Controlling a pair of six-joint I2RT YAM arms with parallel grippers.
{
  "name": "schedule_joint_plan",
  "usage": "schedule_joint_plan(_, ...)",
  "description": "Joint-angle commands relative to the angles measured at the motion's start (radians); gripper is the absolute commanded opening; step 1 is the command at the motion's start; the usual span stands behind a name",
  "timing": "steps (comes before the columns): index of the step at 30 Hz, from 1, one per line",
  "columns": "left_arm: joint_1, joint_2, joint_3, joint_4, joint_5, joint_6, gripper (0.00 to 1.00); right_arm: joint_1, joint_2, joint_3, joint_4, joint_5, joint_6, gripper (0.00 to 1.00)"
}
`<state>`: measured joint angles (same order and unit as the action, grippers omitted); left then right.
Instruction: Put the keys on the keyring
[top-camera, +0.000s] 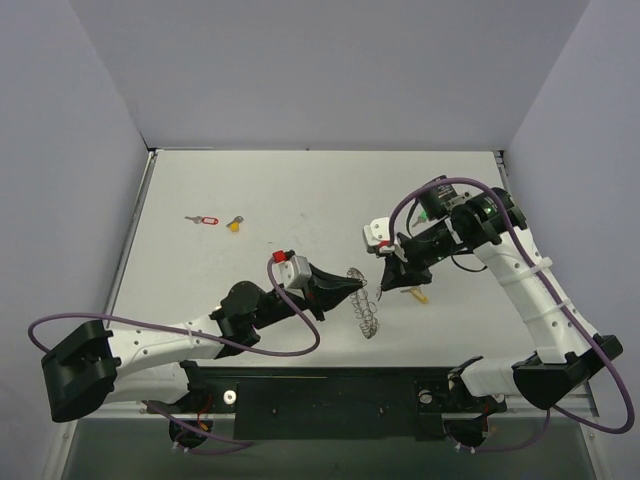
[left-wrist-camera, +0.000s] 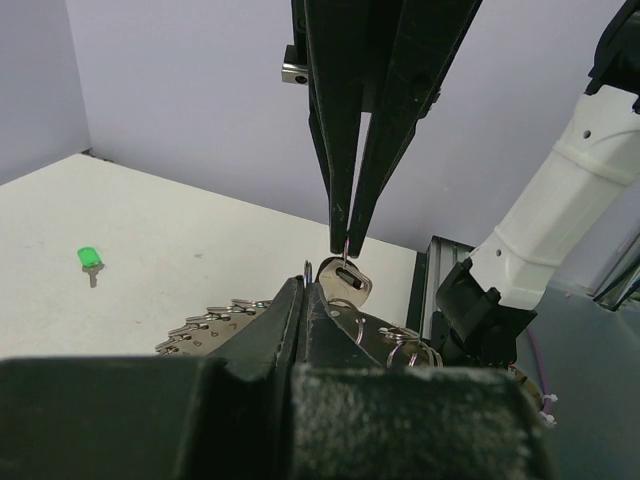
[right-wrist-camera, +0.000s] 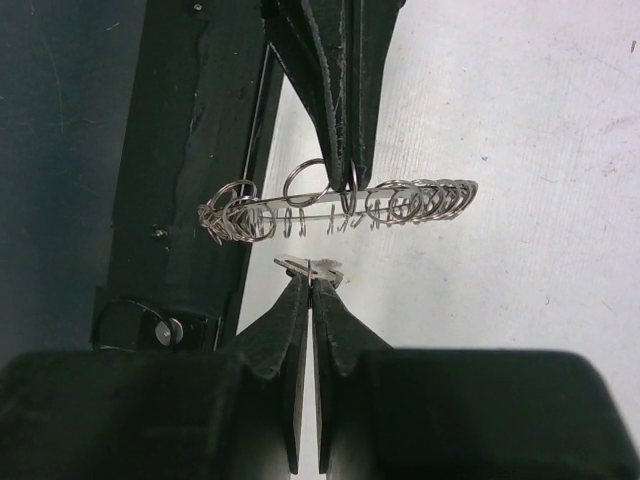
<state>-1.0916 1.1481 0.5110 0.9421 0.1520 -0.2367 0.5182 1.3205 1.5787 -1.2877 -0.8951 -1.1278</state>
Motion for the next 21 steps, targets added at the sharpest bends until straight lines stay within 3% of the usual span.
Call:
schedule_joint_plan(1,-0.004,0.002,0.003,0.127,-0.015,-0.045,0.00,0.009,0.008,0.023,0.025,-0.021,0.089,0.00)
schedule_joint_plan(21,-0.004,0.050,-0.014,0.222,-0.023,-0.116,0.00,0.020,0.031,0.029,0.080,-0.042,0.166,0.00)
